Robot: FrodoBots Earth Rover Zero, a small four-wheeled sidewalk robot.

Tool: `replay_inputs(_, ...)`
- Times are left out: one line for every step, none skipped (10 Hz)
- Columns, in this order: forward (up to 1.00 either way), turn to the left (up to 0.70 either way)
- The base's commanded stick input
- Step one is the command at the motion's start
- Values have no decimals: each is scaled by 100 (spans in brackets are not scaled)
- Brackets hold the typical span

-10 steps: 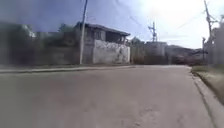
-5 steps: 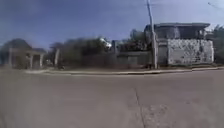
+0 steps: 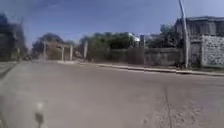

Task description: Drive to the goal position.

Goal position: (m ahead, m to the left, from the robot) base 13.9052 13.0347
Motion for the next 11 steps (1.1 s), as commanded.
replay_inputs(100,37)
replay_inputs(100,37)
replay_inputs(100,37)
replay_inputs(100,37)
replay_inputs(100,37)
replay_inputs(100,37)
replay_inputs(100,37)
replay_inputs(100,37)
replay_inputs(100,37)
replay_inputs(100,37)
replay_inputs(100,37)
